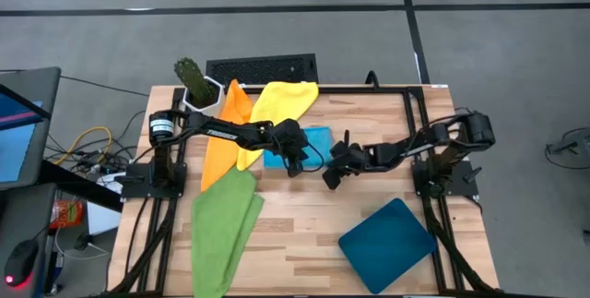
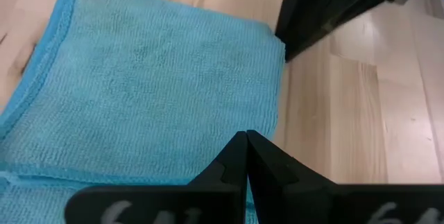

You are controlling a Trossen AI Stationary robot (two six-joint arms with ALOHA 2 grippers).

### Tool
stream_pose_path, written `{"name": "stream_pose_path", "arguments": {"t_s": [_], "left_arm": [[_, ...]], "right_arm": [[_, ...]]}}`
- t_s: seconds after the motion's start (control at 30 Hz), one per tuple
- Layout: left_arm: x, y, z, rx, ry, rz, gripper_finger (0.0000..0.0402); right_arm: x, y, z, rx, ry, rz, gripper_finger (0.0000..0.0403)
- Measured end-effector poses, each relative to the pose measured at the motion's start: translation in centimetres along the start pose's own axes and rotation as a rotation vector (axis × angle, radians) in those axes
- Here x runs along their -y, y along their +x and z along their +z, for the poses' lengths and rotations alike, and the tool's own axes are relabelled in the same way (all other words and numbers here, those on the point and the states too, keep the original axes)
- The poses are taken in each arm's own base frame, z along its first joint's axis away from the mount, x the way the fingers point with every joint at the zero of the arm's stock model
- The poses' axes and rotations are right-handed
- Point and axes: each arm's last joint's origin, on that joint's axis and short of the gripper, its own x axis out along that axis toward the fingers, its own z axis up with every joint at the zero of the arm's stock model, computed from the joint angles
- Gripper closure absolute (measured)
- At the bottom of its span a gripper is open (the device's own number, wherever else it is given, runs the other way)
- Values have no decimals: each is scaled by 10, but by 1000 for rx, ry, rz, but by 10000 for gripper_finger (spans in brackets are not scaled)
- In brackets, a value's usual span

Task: Fold microfiber towels
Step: Fold the blue microfiber towel

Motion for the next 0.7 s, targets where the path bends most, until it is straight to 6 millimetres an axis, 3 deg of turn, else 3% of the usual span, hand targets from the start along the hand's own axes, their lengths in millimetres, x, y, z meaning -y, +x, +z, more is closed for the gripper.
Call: {"name": "stream_pose_path", "arguments": {"t_s": [0.17,0.3,0.4,0.53,0.7], "left_arm": [[0,0,0,-2,8,9,401],[0,0,0,-3,7,10,402],[0,0,0,-3,8,10,401],[1,0,0,-3,10,9,401],[1,0,0,-2,10,22,401]], "right_arm": [[-3,-6,2,9,0,27,349],[-12,-33,18,153,-27,92,349],[-10,-43,24,244,-44,21,350],[-2,-30,26,218,-55,-7,350],[1,-4,11,82,-64,8,350]]}}
